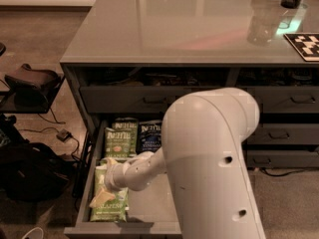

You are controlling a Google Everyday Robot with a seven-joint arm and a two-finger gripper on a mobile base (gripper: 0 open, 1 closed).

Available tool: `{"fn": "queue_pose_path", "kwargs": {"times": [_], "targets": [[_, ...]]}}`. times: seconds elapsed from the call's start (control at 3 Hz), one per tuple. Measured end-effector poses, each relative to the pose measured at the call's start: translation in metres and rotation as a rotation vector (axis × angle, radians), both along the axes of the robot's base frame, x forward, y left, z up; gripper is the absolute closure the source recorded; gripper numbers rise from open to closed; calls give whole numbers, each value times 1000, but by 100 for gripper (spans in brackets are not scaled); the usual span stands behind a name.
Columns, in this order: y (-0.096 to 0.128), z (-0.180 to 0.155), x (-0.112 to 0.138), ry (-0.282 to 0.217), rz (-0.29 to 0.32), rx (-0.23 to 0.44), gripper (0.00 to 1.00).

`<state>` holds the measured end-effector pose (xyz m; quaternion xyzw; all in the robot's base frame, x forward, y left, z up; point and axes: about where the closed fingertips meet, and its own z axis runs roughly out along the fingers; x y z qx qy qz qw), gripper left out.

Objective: Pick green jalapeno chip bag from middle drawer and place on counter

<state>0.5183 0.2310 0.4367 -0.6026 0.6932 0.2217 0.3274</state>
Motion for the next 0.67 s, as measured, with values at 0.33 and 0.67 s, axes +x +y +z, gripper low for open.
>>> {"fn": "queue_pose_path", "kwargs": {"times": [0.33, 0.67], "targets": [[7, -19, -9, 32, -1, 45, 0], [5, -36, -15, 77, -31, 109, 0]]}}
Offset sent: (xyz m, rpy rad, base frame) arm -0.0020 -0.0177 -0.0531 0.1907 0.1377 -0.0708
